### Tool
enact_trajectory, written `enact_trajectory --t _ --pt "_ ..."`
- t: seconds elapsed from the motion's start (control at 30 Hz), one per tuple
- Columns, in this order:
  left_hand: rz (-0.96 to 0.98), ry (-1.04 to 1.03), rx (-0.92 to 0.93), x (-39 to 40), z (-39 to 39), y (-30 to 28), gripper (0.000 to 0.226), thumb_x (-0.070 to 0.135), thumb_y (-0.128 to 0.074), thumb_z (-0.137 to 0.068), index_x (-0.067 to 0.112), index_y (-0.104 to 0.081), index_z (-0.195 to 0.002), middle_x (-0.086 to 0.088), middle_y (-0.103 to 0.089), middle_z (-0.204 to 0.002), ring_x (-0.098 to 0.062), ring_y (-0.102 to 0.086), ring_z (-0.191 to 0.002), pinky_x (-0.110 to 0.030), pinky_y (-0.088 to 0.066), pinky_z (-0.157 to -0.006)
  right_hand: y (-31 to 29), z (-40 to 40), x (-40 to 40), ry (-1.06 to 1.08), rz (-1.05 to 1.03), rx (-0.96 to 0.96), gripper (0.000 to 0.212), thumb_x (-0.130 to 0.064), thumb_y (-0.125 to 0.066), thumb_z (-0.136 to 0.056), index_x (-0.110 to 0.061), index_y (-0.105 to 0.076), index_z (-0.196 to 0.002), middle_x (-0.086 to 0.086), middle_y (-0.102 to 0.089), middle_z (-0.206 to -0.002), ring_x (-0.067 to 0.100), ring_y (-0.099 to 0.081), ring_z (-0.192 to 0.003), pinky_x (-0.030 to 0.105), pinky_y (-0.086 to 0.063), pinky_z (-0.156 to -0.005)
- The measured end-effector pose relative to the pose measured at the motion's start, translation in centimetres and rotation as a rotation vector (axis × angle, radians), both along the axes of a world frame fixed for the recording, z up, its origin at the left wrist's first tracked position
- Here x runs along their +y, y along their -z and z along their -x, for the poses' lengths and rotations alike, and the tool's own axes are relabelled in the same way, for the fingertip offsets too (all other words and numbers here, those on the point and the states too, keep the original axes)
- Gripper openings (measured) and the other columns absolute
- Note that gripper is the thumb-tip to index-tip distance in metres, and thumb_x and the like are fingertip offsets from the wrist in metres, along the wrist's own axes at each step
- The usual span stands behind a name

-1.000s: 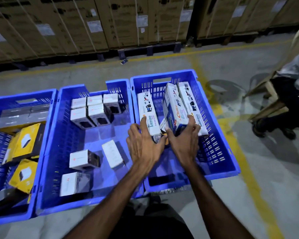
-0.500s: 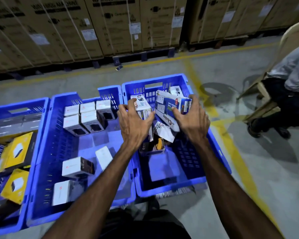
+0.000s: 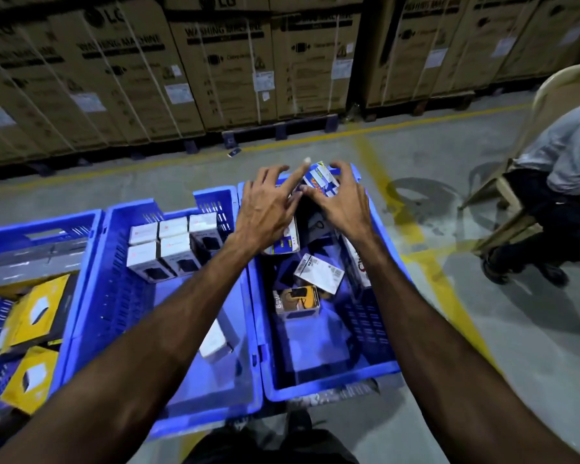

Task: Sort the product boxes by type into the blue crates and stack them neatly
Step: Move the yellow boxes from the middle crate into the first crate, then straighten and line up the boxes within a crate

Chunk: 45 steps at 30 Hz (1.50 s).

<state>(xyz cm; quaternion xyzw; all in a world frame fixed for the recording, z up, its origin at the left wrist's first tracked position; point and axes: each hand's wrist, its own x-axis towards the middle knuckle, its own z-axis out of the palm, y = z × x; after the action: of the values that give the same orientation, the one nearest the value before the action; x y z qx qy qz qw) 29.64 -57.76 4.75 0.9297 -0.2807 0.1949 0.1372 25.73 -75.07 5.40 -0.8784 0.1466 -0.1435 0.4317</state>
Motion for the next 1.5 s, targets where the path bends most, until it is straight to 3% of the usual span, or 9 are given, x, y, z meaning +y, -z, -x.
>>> enact_trajectory --t 0.17,0.33,0.43,0.5,0.67,0.77,0.93,1.2,1.5 --pt "-0.140 0.113 0.020 0.2 -1.5 -1.4 0.048 0.059 -0.040 -0.103 0.050 -0.049 -0.150 -0.008 -0.057 -0.143 -0.031 -0.055 -0.124 -0.045 -0.045 -0.089 1.0 -1.7 0.1 -0.058 -0.233 -0.106 0.049 -0.030 -0.075 -0.086 -0.023 -0.059 -0.132 0.000 -0.074 -0.118 0.015 -0.072 -0.107 0.044 -0.061 -0.092" --pt "-0.153 0.035 0.107 0.8 -3.2 -1.8 0.065 0.078 -0.047 -0.091 0.048 -0.053 -0.148 -0.008 -0.055 -0.148 -0.031 -0.050 -0.133 -0.047 -0.041 -0.099 1.9 -0.8 0.5 0.195 -0.499 -0.351 0.034 0.000 -0.062 -0.086 -0.015 -0.065 -0.116 0.004 -0.071 -0.104 0.006 -0.067 -0.091 0.017 -0.053 -0.084" --pt "-0.155 0.004 0.170 1.8 -5.0 -1.9 0.070 0.082 -0.045 -0.090 0.046 -0.050 -0.150 -0.008 -0.052 -0.151 -0.031 -0.046 -0.138 -0.051 -0.040 -0.104 6.2 1.4 0.0 0.382 -0.358 -0.236 0.018 -0.004 -0.061 -0.090 -0.010 -0.069 -0.105 0.005 -0.073 -0.095 0.010 -0.067 -0.082 0.031 -0.057 -0.084" --pt "-0.173 -0.027 0.198 2.3 -6.0 -2.0 0.078 0.087 -0.039 -0.087 0.046 -0.047 -0.152 -0.007 -0.050 -0.154 -0.031 -0.044 -0.139 -0.054 -0.040 -0.107 10.3 2.8 -0.5 0.208 -0.169 0.084 0.023 -0.012 -0.063 -0.091 -0.011 -0.070 -0.112 0.012 -0.075 -0.108 0.028 -0.071 -0.102 0.042 -0.055 -0.094" --pt "-0.232 -0.062 0.248 2.2 -7.4 -2.4 0.100 0.100 -0.027 -0.075 0.044 -0.038 -0.157 -0.007 -0.042 -0.160 -0.031 -0.037 -0.146 -0.057 -0.036 -0.113 16.6 5.5 -0.8 -0.494 0.354 0.614 0.104 -0.055 -0.083 -0.077 -0.019 -0.032 -0.160 0.024 -0.036 -0.159 0.041 -0.039 -0.147 0.046 -0.035 -0.121" --pt "-0.263 -0.062 0.249 1.9 -8.0 -2.6 0.106 0.102 -0.022 -0.071 0.043 -0.034 -0.159 -0.009 -0.040 -0.162 -0.031 -0.036 -0.147 -0.057 -0.035 -0.114 16.5 5.7 -0.6 -0.597 0.432 0.632 0.128 -0.078 -0.082 -0.061 -0.030 -0.021 -0.164 0.025 -0.020 -0.166 0.040 -0.021 -0.156 0.051 -0.025 -0.127" --pt "-0.252 -0.061 0.261 2.1 -8.2 -2.4 0.104 0.100 -0.026 -0.074 0.042 -0.033 -0.160 -0.008 -0.038 -0.163 -0.030 -0.033 -0.149 -0.059 -0.036 -0.113 16.1 5.1 1.0 -0.749 0.662 0.750 0.132 -0.092 -0.072 -0.051 -0.046 -0.016 -0.161 0.016 0.008 -0.173 0.040 0.002 -0.160 0.072 -0.014 -0.121" --pt "-0.241 -0.065 0.263 2.2 -8.1 -2.3 0.099 0.097 -0.033 -0.078 0.043 -0.032 -0.160 -0.008 -0.038 -0.163 -0.031 -0.034 -0.148 -0.058 -0.038 -0.112 16.7 6.4 2.0 -0.715 0.839 0.638 0.105 -0.079 -0.077 -0.062 -0.048 -0.035 -0.154 0.018 -0.001 -0.170 0.042 -0.013 -0.154 0.067 -0.027 -0.114" --pt "-0.249 -0.067 0.234 2.1 -6.1 -2.2 0.095 0.093 -0.039 -0.081 0.041 -0.032 -0.160 -0.011 -0.038 -0.163 -0.034 -0.037 -0.146 -0.054 -0.039 -0.109 12.3 9.5 0.6 -0.474 0.469 0.464 0.082 -0.081 -0.074 -0.058 -0.041 -0.067 -0.129 0.006 -0.023 -0.163 0.031 -0.030 -0.149 0.056 -0.033 -0.114"
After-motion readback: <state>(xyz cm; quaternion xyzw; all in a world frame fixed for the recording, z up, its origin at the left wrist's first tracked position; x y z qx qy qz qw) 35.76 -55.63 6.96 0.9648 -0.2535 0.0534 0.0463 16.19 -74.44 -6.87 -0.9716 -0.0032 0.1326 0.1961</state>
